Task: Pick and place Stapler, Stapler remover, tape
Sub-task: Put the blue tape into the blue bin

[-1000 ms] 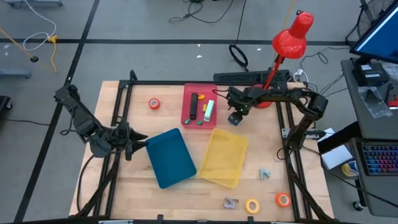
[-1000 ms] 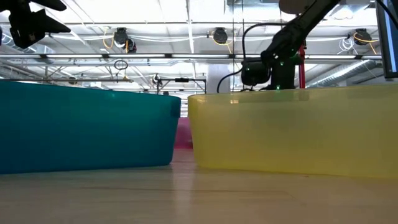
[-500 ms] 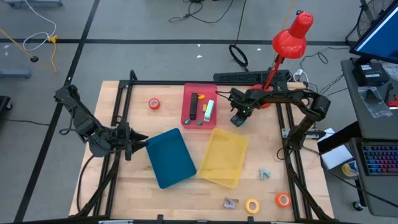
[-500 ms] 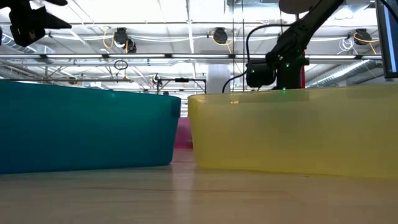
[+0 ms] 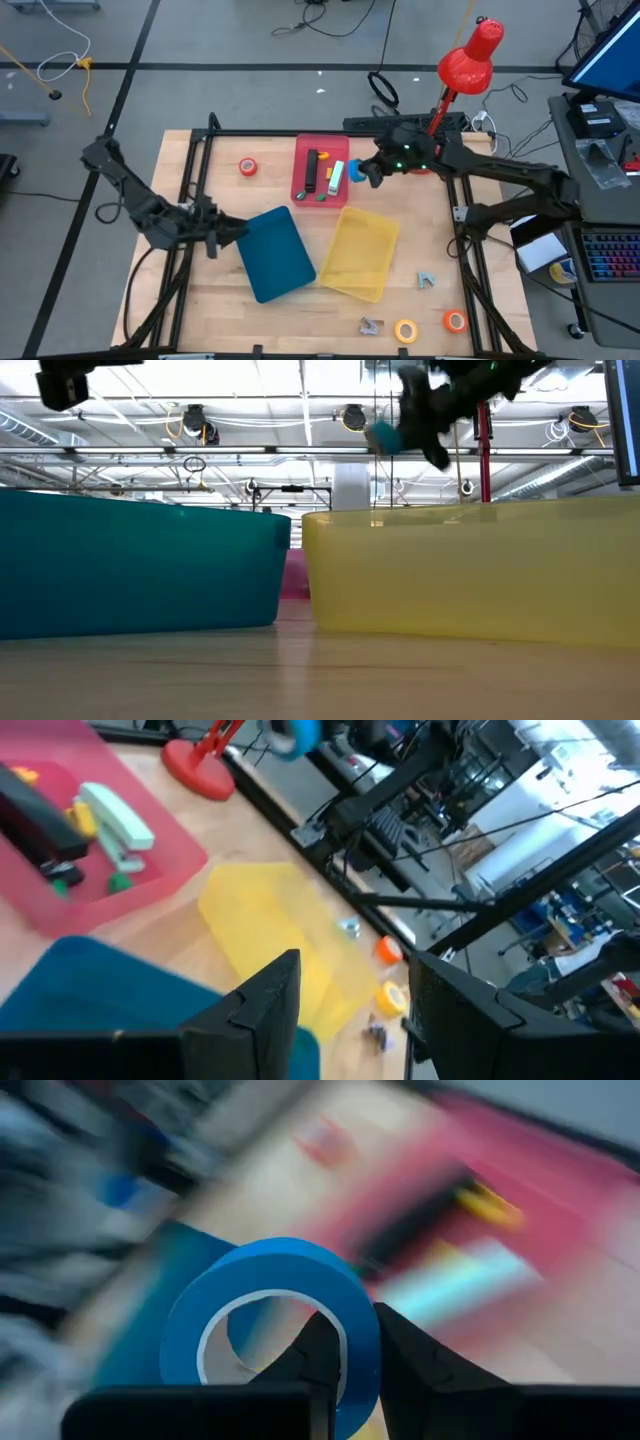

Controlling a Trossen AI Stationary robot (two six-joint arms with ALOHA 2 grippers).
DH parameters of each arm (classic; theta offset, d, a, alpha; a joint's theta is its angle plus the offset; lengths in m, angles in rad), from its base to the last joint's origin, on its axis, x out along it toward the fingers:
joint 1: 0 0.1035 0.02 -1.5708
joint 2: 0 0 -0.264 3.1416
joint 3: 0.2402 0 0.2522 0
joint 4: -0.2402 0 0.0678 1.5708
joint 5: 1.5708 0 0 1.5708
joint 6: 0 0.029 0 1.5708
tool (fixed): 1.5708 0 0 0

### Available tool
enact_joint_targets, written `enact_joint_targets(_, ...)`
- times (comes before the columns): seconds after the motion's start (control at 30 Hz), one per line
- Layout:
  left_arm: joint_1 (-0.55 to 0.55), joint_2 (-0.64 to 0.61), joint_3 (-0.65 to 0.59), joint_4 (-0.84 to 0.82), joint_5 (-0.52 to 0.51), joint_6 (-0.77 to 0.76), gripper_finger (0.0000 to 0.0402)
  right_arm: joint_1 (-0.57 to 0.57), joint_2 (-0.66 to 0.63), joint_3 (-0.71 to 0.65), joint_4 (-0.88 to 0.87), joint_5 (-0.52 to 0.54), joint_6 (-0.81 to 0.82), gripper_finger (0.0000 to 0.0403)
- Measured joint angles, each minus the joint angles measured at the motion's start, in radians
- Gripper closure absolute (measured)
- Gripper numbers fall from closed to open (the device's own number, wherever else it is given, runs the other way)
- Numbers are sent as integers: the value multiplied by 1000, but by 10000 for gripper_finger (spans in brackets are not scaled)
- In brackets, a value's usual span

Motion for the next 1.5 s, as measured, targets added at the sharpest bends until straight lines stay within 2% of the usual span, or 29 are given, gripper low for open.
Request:
enact_joint_targets(0.17, 81, 103, 0, 221, 57, 105, 215, 134, 6, 0, 274, -26, 98, 370)
enact_joint_targets(0.43, 211, 266, 0, 608, 229, 271, 215, 266, 162, 0, 555, -25, 198, 370)
enact_joint_targets(0.67, 299, 385, 0, 753, 319, 252, 215, 314, 278, 0, 737, -27, 281, 370)
enact_joint_targets(1.0, 393, 506, 12, 875, 425, 222, 215, 350, 315, 0, 753, 5, 315, 370)
enact_joint_targets(1.33, 467, 591, 100, 871, 539, 265, 215, 350, 312, 0, 727, 25, 299, 370)
enact_joint_targets(1.5, 500, 596, 113, 881, 542, 279, 215, 350, 316, 1, 710, 44, 293, 370)
